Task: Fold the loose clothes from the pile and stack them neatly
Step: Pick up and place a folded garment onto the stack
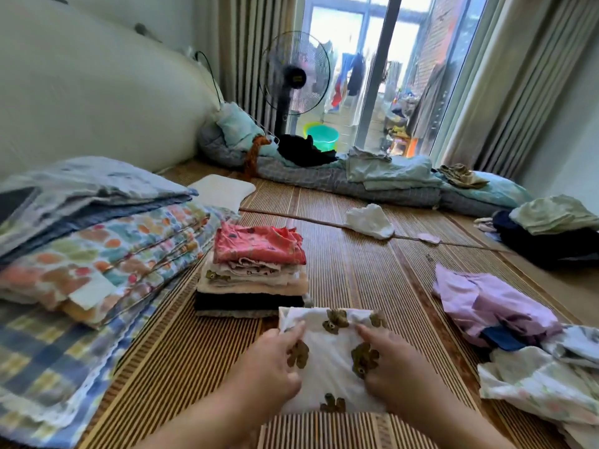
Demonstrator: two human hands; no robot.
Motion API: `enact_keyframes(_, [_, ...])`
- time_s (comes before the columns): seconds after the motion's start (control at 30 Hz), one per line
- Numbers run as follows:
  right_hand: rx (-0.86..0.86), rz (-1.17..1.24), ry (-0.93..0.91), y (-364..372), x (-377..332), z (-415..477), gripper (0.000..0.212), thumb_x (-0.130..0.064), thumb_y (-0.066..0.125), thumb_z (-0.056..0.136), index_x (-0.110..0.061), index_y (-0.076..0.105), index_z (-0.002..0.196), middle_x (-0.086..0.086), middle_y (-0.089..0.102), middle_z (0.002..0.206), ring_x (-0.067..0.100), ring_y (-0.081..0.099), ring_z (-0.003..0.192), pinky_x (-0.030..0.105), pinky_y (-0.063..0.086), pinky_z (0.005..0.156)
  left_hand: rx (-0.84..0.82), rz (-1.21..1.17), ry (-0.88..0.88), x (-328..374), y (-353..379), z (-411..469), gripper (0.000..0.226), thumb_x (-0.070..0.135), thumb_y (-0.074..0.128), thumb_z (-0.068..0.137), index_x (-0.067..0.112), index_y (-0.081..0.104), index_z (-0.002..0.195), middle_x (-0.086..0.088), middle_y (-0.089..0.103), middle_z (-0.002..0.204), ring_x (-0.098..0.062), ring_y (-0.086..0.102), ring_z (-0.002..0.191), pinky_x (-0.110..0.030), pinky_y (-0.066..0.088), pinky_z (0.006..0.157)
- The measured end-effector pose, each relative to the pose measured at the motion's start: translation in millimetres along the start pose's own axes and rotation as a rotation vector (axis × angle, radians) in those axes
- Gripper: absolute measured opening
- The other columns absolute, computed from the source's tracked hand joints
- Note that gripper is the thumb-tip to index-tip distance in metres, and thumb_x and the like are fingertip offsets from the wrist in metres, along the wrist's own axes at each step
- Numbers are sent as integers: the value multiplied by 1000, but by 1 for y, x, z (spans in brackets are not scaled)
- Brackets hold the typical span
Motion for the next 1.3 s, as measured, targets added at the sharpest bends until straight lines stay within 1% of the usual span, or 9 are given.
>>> enact_keyframes(0.13, [108,-233,-196,-24,-59,81,76,-17,55,85,-33,21,151,7,40,141,20,54,111,29,51,90,44,45,10,-6,-83,51,75,9,60,85,36,28,148,-1,61,108,-18,62,75,-28,52,59])
enact_keyframes(0.2, [162,-224,-232,-33,-85,124,80,-17,58,83,-30,18,152,7,35,148,23,52,119,29,51,91,100,109,5,-10,-125,80,73,14,62,85,36,30,147,6,56,105,-11,59,76,-19,47,58])
enact_keyframes(0.4, [120,-176,-214,-25,-130,234,79,-12,58,79,-22,26,151,9,34,148,26,39,132,34,43,103,255,208,-16,-33,-189,157,77,10,61,78,31,35,148,-8,46,143,-19,54,109,-22,45,80])
enact_keyframes(0.53, [-41,-278,-87,4,-116,274,65,-21,66,75,-27,46,137,9,33,139,21,50,93,30,49,80,85,342,-145,-74,-169,191,72,16,57,80,27,34,147,-12,53,131,-25,54,110,-27,45,81])
enact_keyframes(0.63, [-120,-336,-21,20,-100,281,65,-27,65,75,-36,45,137,7,22,144,26,56,99,34,51,85,-15,501,-244,-102,-153,199,72,35,53,86,30,22,151,-16,12,156,-36,26,139,-34,31,106])
enact_keyframes(0.7, [-87,-342,-46,23,-96,277,69,-32,62,77,-41,38,141,4,15,154,31,51,121,39,48,96,14,497,-265,-111,-149,197,73,42,50,87,41,15,150,-11,-7,160,-38,8,145,-42,18,115])
enact_keyframes(0.77, [8,-303,-92,17,-96,267,68,-37,60,78,-41,36,142,3,13,158,30,40,133,45,42,103,96,478,-235,-109,-150,193,71,40,49,86,43,18,149,-9,-4,161,-39,3,145,-48,14,117])
enact_keyframes(0.97, [220,-131,-161,-21,-76,187,61,-49,56,85,-36,39,142,-4,26,154,21,42,133,42,41,105,281,429,4,-42,-128,158,69,33,52,82,43,26,145,1,8,159,-28,4,144,-48,17,115])
enact_keyframes(1.3, [373,-57,211,-73,101,-37,58,-44,60,85,-36,42,140,-8,35,145,14,38,133,43,34,109,-142,508,486,140,104,73,70,41,54,86,49,18,145,14,14,157,-14,7,144,-41,16,116])
Point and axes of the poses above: each hand's wrist, its own z-axis towards the middle knuckle, its own y-axis out of the palm, x = y × z, the point moved 5 cm from there along z, towards the middle knuckle
